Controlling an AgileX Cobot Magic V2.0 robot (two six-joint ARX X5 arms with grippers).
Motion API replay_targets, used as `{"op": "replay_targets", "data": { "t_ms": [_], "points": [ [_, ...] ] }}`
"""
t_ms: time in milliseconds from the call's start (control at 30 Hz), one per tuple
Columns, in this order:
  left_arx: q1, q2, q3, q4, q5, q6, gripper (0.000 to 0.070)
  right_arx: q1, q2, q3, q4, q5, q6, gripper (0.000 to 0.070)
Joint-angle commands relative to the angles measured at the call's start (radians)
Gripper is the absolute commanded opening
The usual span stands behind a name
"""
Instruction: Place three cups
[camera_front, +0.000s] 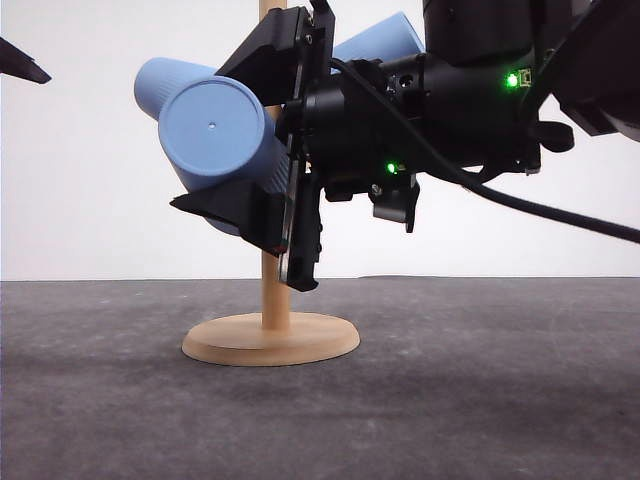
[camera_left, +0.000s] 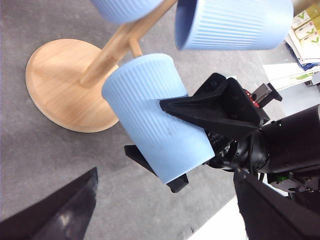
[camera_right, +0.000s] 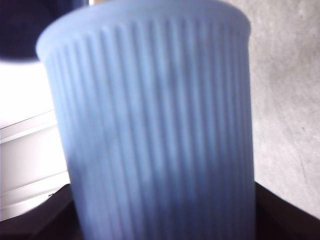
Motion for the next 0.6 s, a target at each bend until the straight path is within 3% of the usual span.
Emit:
{"op": "replay_targets", "data": {
  "t_ms": [0,567],
  "points": [
    [-0.002,0.005,0.010,0.007,-0.002,0.014,0.0518,0.001,0.000,0.006,0.017,0.002,0.008,0.0400],
    [-0.002,0.005,0.010,0.012,-0.002,0.014,0.0518,0.001,-0.001,-0.039,0.025,0.055,0.008,0.0400]
  ]
}}
